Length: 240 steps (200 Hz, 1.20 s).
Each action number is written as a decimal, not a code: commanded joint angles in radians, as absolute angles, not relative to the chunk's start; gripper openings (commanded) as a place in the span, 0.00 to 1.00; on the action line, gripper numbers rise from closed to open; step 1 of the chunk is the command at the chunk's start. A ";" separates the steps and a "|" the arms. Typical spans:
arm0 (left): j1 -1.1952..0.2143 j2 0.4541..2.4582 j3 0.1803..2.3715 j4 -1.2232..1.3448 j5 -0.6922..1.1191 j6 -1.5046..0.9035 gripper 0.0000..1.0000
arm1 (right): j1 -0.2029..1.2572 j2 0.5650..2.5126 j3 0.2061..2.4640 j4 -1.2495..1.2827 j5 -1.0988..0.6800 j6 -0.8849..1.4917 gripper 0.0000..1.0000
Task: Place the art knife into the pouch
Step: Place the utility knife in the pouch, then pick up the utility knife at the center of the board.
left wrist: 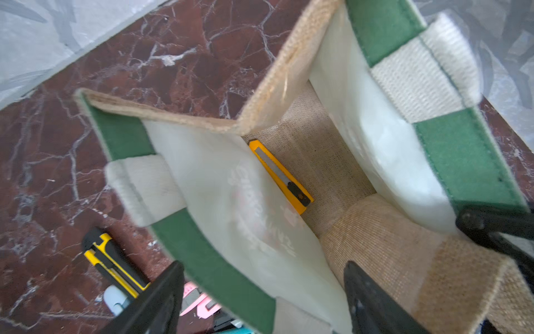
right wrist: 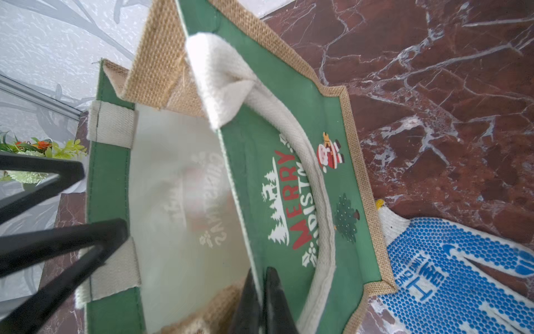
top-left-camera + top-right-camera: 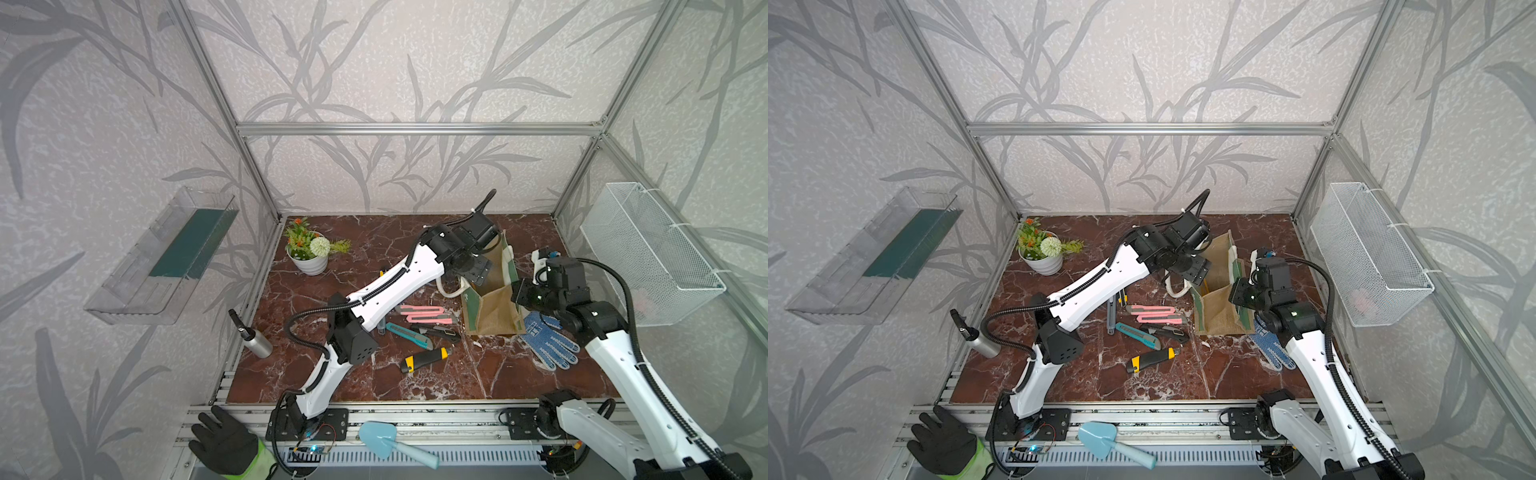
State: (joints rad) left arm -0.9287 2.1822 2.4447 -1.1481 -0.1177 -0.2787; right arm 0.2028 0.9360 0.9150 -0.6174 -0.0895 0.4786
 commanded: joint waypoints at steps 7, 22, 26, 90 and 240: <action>-0.901 2.059 2.404 -1.173 -0.200 -0.262 0.86 | 0.199 0.934 0.945 -0.654 -0.060 0.456 0.04; -0.882 2.014 2.357 -1.168 -0.219 -0.268 0.87 | 0.200 0.940 0.956 -0.657 -0.060 0.443 0.14; -0.877 1.998 2.339 -1.165 -0.223 -0.271 0.87 | 0.199 0.940 0.960 -0.658 -0.058 0.441 0.20; -0.752 1.654 1.862 -1.015 -0.282 -0.354 0.89 | 0.199 0.927 1.022 -0.685 -0.047 0.366 0.81; -0.679 1.291 1.061 -0.833 0.021 -0.421 0.72 | 0.201 0.786 0.998 -0.751 -0.191 0.347 0.86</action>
State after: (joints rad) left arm -0.6334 1.3415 1.1172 -0.8696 -0.0750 -0.4290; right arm 0.2016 0.8207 1.0180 -0.7349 -0.1295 0.3470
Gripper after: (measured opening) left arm 0.724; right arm 0.863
